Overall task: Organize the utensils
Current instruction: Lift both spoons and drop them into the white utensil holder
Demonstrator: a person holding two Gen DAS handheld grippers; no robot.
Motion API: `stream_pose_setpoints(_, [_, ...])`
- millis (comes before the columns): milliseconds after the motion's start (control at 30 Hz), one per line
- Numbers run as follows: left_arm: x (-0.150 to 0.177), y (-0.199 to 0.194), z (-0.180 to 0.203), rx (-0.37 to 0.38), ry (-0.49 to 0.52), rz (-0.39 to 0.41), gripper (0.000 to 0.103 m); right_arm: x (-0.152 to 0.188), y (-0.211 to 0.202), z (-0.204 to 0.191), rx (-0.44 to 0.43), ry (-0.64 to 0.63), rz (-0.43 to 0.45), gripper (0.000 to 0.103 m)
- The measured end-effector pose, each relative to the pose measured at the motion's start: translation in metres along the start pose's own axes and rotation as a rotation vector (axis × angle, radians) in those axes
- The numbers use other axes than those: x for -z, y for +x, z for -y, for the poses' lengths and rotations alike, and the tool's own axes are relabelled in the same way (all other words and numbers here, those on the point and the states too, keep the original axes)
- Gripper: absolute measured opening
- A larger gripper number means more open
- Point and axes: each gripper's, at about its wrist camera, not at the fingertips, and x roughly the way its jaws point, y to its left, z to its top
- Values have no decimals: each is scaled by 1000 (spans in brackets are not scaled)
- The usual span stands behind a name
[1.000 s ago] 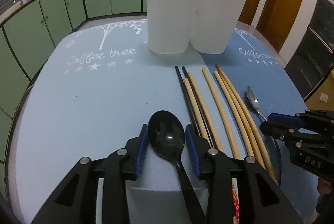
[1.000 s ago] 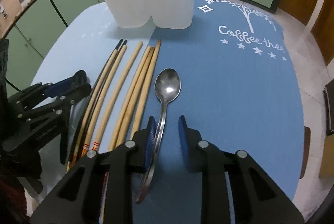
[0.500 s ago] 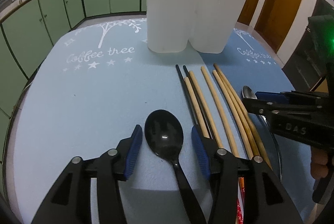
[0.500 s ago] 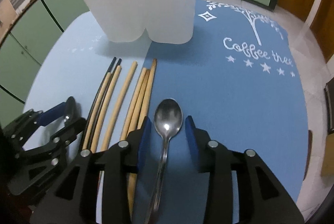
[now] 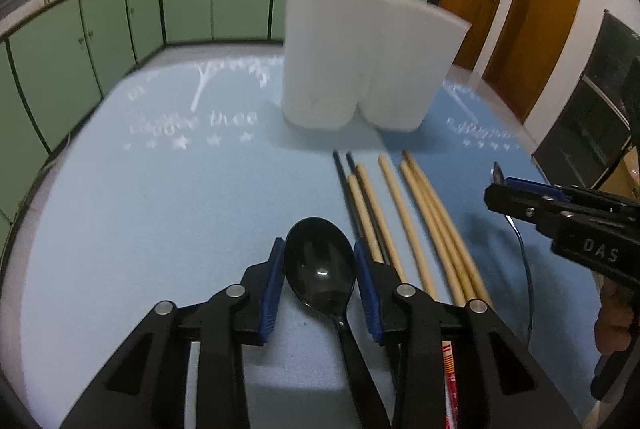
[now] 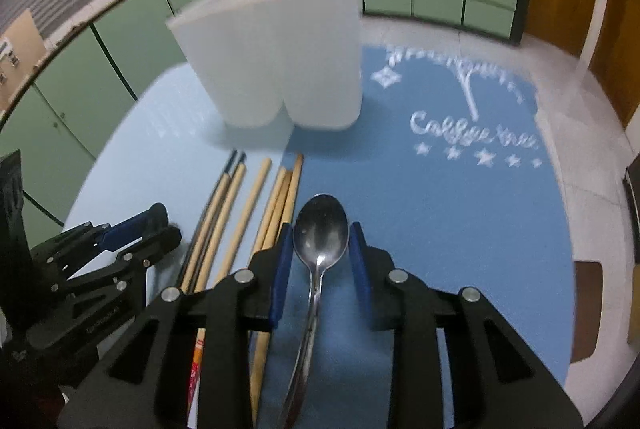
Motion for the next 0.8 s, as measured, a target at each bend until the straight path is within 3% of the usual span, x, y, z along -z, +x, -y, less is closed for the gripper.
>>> stream_pose_setpoints(433, [-40, -62, 4, -17, 12, 290, 34, -41, -73, 18, -109, 20, 269, 27])
stream_pose_setpoints(633, [-109, -78, 7, -20, 32, 455, 34, -102, -88, 25, -97, -8, 412, 27])
stream_pose_setpoints(800, [-169, -66, 13, -54, 62, 579, 34, -157, -72, 31, -75, 13, 502, 27])
